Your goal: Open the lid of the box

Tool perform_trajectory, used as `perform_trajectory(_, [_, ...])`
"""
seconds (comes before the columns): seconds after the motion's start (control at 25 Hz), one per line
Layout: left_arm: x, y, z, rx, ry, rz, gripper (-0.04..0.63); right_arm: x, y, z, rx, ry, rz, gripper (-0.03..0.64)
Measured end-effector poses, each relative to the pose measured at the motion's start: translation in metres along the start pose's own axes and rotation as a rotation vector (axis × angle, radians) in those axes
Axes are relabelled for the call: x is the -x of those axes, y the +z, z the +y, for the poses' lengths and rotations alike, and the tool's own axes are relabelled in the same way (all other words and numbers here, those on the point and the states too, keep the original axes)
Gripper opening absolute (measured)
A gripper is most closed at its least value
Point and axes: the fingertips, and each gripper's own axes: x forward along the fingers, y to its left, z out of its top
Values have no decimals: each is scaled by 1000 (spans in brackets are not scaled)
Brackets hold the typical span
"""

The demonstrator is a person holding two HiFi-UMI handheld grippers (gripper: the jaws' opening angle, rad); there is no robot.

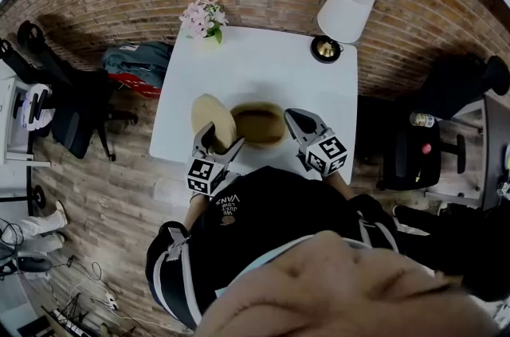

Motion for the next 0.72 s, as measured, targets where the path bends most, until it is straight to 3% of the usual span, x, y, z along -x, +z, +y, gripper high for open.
perform_trajectory(0.4, [16,-7,8,2,18,4,368,-5,-12,5,-8,-19,35,3])
perform_trajectory(0.72, [16,-6,5,-28,-16,1,368,-10,-11,8,-8,-47,37,3])
